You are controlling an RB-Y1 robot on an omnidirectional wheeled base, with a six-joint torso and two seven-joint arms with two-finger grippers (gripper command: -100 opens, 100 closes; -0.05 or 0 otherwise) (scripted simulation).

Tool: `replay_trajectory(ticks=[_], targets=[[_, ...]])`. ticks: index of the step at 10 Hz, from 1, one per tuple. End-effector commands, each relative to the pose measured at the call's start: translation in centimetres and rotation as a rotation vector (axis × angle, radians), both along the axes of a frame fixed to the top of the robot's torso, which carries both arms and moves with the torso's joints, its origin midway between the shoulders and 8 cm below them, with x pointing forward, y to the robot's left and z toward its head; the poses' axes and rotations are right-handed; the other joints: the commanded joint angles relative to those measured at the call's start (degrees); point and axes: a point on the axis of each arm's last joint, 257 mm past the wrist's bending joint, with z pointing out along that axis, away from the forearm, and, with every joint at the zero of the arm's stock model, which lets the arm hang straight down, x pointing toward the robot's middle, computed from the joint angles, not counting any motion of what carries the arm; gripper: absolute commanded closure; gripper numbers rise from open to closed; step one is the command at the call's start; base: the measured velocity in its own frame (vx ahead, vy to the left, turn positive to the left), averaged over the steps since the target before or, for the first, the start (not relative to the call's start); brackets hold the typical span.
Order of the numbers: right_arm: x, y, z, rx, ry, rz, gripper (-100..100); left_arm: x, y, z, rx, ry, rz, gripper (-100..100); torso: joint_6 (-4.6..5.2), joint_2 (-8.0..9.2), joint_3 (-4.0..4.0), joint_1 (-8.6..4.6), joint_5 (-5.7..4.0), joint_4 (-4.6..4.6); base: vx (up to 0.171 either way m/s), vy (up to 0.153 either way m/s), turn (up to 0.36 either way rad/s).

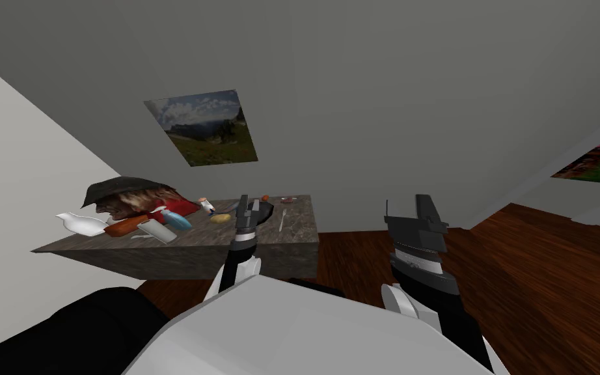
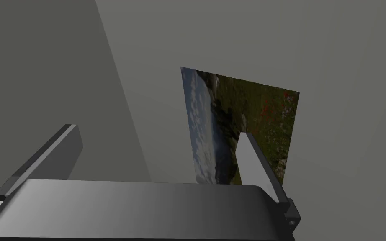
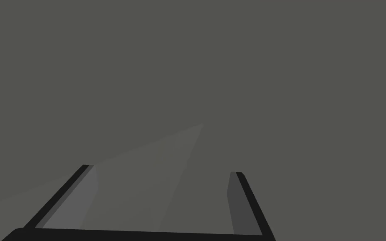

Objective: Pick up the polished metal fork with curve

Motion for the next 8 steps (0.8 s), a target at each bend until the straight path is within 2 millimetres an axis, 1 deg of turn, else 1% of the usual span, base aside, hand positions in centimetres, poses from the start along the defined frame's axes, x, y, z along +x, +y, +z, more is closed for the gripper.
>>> replay_trajectory(ticks=[1, 2, 4, 6, 8], targets=[[0.0, 0.0, 0.0, 0.0, 0.0, 0.0, 0, 0.2, -0.3, -0.8, 0.022, 0.03, -0.015, -100, 0.0, 0.0, 0.0, 0.0, 0.0, 0.0, -0.02, -0.017, 0.009], [0.0, 0.0, 0.0, 0.0, 0.0, 0.0, 0, 0.3, -0.4, -1.6, 0.036, 0.058, -0.026, -100, 0.0, 0.06, 0.03, -0.05, -0.01, 0.01, -0.041, -0.045, 0.009], [0.0, 0.0, 0.0, 0.0, 0.0, 0.0, 0, 0.5, -0.6, -4.2, 0.062, 0.137, -0.05, -100, 0.0, 0.17, 0.1, -0.21, -0.04, 0.03, -0.051, -0.067, 0.002], [0.0, 0.0, 0.0, 0.0, 0.0, 0.0, 0, 0.4, -0.7, -7.6, 0.077, 0.237, -0.071, -100, 0.0, 0.27, 0.16, -0.36, -0.07, 0.06, -0.062, -0.107, -0.023], [0.0, 0.0, 0.0, 0.0, 0.0, 0.0, 0, -0.1, -0.5, -12.0, 0.088, 0.355, -0.091, -100, 0.01, 0.23, 0.14, -0.45, -0.1, 0.05, -0.04, -0.129, -0.059]])
